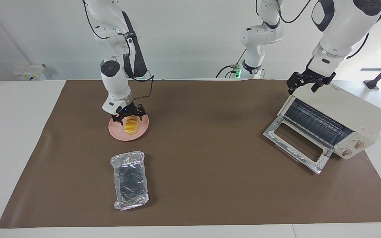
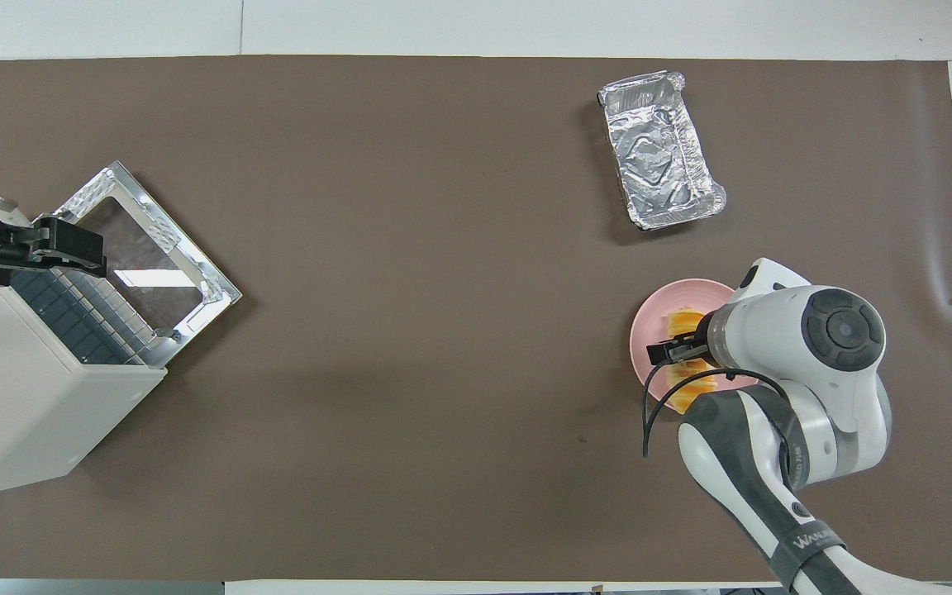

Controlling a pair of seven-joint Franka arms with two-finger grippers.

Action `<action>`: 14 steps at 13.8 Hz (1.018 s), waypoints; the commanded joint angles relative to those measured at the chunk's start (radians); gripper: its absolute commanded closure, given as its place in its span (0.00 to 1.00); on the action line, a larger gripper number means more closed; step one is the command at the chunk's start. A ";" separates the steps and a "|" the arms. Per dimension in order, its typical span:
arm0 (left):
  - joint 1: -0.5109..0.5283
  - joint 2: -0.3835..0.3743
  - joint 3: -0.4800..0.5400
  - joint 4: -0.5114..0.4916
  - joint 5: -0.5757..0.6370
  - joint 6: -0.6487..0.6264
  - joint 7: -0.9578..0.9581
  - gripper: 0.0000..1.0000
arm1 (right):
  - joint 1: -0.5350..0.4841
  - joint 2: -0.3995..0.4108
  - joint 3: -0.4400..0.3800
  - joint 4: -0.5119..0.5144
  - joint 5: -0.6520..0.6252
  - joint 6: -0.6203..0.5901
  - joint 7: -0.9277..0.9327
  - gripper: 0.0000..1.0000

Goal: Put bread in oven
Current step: 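Grasp the stack of bread slices with the right gripper and lift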

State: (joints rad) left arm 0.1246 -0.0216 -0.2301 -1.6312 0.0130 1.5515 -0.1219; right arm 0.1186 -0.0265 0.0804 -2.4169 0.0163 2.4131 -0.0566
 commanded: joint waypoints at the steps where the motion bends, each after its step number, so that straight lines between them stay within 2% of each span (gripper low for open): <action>1: 0.006 -0.027 0.005 -0.030 -0.016 0.018 0.004 0.00 | -0.017 0.002 0.004 -0.013 0.001 0.023 -0.022 0.00; 9: 0.006 -0.027 0.005 -0.030 -0.016 0.018 0.004 0.00 | -0.010 0.022 0.004 -0.013 0.001 0.049 0.044 0.01; 10: 0.006 -0.027 0.005 -0.030 -0.015 0.018 0.004 0.00 | -0.013 0.022 0.004 -0.013 0.001 0.049 0.028 0.13; 11: 0.006 -0.027 0.005 -0.030 -0.016 0.018 0.004 0.00 | -0.016 0.022 0.004 -0.013 0.001 0.046 0.002 0.47; 12: 0.006 -0.027 0.005 -0.030 -0.016 0.018 0.004 0.00 | -0.016 0.022 0.004 -0.014 0.001 0.040 -0.008 0.85; 13: 0.006 -0.027 0.005 -0.030 -0.016 0.018 0.004 0.00 | -0.008 0.019 0.004 -0.018 0.001 0.032 -0.005 1.00; 14: 0.006 -0.027 0.005 -0.030 -0.016 0.018 0.004 0.00 | -0.005 0.017 0.004 -0.022 0.001 0.034 -0.003 1.00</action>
State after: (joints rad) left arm 0.1246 -0.0216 -0.2301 -1.6312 0.0130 1.5515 -0.1219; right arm 0.1126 -0.0054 0.0803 -2.4205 0.0161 2.4382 -0.0421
